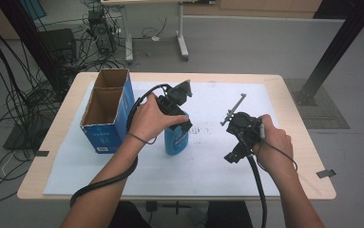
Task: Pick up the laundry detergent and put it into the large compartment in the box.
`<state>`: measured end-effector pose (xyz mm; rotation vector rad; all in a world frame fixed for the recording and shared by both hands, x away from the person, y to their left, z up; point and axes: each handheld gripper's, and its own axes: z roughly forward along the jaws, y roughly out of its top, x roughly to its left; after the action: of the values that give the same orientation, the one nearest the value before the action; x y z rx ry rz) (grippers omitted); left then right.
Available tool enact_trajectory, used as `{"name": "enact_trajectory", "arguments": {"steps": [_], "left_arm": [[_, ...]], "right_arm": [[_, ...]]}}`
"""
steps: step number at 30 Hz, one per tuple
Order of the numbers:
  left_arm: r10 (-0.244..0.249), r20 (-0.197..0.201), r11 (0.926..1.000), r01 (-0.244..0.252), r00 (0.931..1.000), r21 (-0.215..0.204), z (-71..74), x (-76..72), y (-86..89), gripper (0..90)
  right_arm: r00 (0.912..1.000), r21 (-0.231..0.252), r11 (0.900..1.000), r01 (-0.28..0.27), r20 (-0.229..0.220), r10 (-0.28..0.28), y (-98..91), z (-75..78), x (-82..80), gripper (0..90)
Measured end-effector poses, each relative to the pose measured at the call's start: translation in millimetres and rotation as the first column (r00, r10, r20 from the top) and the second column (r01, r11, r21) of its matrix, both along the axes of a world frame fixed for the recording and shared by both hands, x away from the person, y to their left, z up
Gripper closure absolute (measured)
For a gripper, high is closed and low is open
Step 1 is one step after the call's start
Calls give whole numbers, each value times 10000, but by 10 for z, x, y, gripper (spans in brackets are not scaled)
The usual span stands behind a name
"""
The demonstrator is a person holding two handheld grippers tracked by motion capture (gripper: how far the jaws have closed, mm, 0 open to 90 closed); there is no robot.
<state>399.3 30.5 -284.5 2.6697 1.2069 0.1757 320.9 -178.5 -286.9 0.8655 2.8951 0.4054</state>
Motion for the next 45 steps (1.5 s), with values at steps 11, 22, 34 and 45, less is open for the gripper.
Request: {"name": "enact_trajectory", "arguments": {"steps": [11,22,34,45], "left_arm": [[-15,41,10000,15,10000,37,-4,1,-2,87],[15,89,10000,-15,10000,-11,26,5,6,88],[27,68,10000,-27,10000,1,14,4,-5,87],[47,46,10000,-47,10000,-7,3,11,1,87]], "right_arm": [[10000,-10,10000,-4,-14,4,9,-6,5,56],[10000,-17,10000,49,2,-49,4,-7,0,56],[9999,92,9999,100,9,-100,-18,-4,2,55],[9999,91,9998,155,27,-155,-13,1,4,50]]}}
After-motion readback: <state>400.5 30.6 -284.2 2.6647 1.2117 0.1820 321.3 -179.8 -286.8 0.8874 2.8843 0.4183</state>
